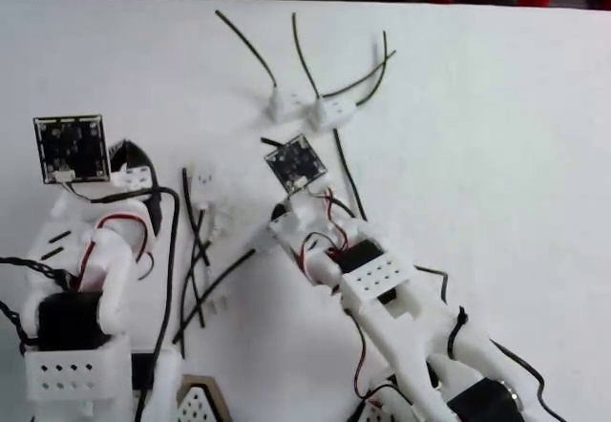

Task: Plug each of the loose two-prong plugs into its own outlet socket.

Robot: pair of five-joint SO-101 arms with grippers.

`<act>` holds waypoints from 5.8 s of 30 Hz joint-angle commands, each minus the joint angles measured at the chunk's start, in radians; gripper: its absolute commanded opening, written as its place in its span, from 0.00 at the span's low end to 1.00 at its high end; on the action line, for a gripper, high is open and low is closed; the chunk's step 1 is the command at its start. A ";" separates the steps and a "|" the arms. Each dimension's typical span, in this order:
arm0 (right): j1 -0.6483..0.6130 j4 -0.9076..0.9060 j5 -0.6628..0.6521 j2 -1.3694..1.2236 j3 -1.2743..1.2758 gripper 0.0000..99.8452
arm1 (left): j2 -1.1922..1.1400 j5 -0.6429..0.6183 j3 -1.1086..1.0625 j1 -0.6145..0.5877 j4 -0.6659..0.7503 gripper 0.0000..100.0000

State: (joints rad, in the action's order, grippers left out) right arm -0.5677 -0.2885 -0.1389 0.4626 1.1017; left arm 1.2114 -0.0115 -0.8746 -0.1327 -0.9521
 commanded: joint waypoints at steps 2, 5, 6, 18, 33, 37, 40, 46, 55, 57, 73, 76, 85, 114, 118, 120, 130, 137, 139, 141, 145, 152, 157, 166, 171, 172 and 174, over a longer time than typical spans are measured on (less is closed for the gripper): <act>-0.004 0.013 -0.011 0.005 -0.005 0.02 | 0.016 -0.009 0.005 0.010 0.025 0.03; -0.007 0.010 -0.011 0.005 -0.003 0.02 | 0.016 -0.009 0.005 0.010 0.025 0.03; -0.007 0.005 -0.011 0.005 0.002 0.02 | 0.016 -0.009 0.005 0.010 0.025 0.03; -0.005 0.042 -0.072 -0.087 0.026 0.02 | 0.016 -0.009 0.005 0.010 0.025 0.03; -0.030 -0.018 -0.074 -0.148 0.015 0.02 | 0.016 -0.009 0.005 0.010 0.026 0.03; -0.031 -0.116 -0.071 -0.193 -0.054 0.02 | 0.016 -0.009 0.005 0.010 0.026 0.03; -0.033 -0.182 -0.069 -0.231 -0.092 0.02 | 0.016 -0.009 0.005 0.010 0.026 0.03; -0.035 -0.200 -0.072 -0.266 -0.110 0.02 | 0.016 -0.009 0.005 0.010 0.026 0.03; 0.082 -0.194 -0.014 -0.041 -0.169 0.02 | 0.016 -0.009 0.005 0.010 0.026 0.03; 0.128 -0.197 0.077 0.018 -0.209 0.02 | 0.016 -0.009 0.005 0.010 0.026 0.03; 0.444 0.127 0.341 -0.162 -0.347 0.02 | 0.016 -0.009 0.003 0.012 0.026 0.03; 0.472 0.125 0.356 -0.229 -0.411 0.02 | 0.016 -0.009 0.003 0.012 0.026 0.03; 0.475 -0.315 0.404 -0.334 -0.694 0.22 | 0.016 -0.009 0.003 0.012 0.025 0.03; 0.492 -0.535 -0.086 -0.344 -0.440 0.02 | 0.016 -0.011 -0.011 0.012 0.031 0.03; 0.452 -0.535 -0.095 -0.429 -0.443 0.02 | 0.016 -0.009 -0.011 0.012 0.031 0.03; 0.394 -0.541 -0.094 -0.455 -0.443 0.02 | 0.016 -0.009 -0.011 0.012 0.031 0.03; -0.081 -0.817 -0.041 -0.305 -0.506 0.02 | 0.016 -0.009 -0.011 0.012 0.031 0.03; -0.117 -0.921 0.170 -0.010 -0.578 0.02 | 0.016 -0.009 -0.008 0.010 0.031 0.03; -0.104 -0.952 0.175 0.064 -0.575 0.02 | 0.016 -0.009 -0.008 0.010 0.031 0.03; -0.064 -0.975 0.176 0.114 -0.574 0.02 | 0.016 -0.009 -0.006 0.012 0.031 0.03; 0.102 -0.969 0.176 0.157 -0.569 0.02 | 0.016 0.066 -0.003 0.081 0.029 0.06; 0.194 -0.914 0.176 0.159 -0.505 0.02 | 0.012 0.176 0.064 0.156 -0.044 0.12; 0.070 -0.799 0.176 0.157 -0.463 0.02 | 0.012 0.176 0.218 -0.001 -0.163 0.12; -0.179 -0.605 0.187 -0.039 -0.517 0.14 | 0.016 0.169 0.175 -0.088 -0.233 0.12; -0.229 -0.558 0.321 -0.278 -0.674 0.14 | 0.016 0.167 0.074 -0.088 -0.160 0.12; -0.240 -0.550 0.331 -0.320 -0.701 0.14 | 0.016 0.167 0.057 -0.088 -0.149 0.12; -0.260 -0.527 0.342 -0.398 -0.744 0.14 | 0.016 0.167 0.026 -0.088 -0.132 0.12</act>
State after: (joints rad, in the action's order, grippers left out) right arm -0.7979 -0.8546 0.1788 0.1389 0.4511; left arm 1.2160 0.1557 -0.8117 -0.2094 -1.1377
